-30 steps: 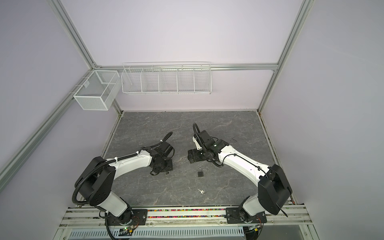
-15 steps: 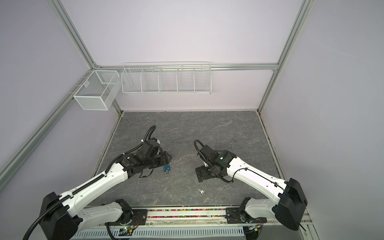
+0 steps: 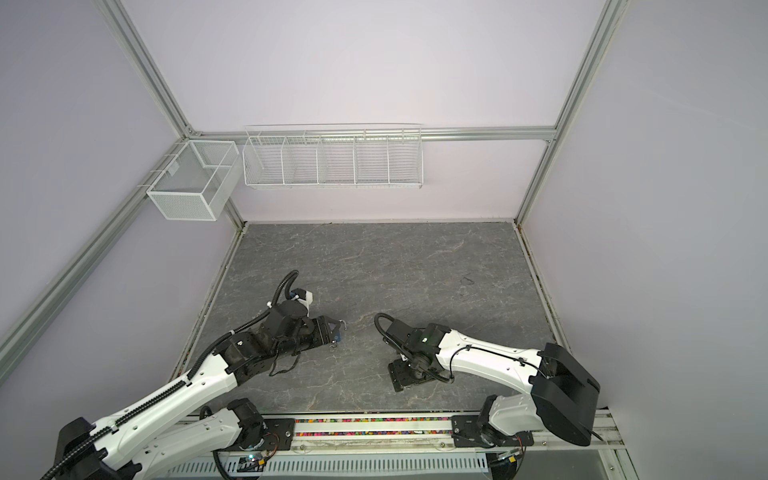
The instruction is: Unlock with the key
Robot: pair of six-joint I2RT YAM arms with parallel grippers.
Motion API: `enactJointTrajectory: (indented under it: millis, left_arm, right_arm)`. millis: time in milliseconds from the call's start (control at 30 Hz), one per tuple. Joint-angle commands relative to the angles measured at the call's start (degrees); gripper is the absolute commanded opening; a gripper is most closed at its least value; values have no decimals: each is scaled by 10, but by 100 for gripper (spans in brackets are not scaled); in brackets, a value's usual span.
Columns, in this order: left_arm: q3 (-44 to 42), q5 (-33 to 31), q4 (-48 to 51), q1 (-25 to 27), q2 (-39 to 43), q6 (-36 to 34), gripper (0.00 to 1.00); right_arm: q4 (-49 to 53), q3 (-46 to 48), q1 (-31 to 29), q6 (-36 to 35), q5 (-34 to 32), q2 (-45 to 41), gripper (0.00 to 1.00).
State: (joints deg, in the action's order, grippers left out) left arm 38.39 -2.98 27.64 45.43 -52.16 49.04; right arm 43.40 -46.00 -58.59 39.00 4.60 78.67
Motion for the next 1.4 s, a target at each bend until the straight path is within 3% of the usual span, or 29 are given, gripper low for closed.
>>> enactJointTrajectory:
  millis: [0, 367, 600, 767, 1000, 1200, 1367]
  left_arm:
    - [-13, -30, -5, 2, 23, 15, 57]
    - [-22, -51, 3, 2, 34, 14, 57]
    - [-42, -87, 9, 1, 80, 20, 57]
    - [-47, -114, 35, -1, 134, 26, 57]
    - [-51, -110, 34, -2, 160, 39, 57]
    - [-56, -108, 19, -2, 159, 40, 57]
    - [-58, -109, 15, -2, 159, 45, 57]
  right_arm:
    - [-31, 4, -8, 2, 27, 27, 77]
    - [-48, -14, -29, 5, 50, 87, 75]
    - [-39, -94, -54, 3, 59, 148, 74]
    - [-6, -134, -60, -14, 39, 165, 72]
    - [134, -139, -82, -86, -60, 138, 68]
    - [167, -163, -105, -117, -106, 175, 62]
    - [145, -182, -119, -143, -91, 204, 54]
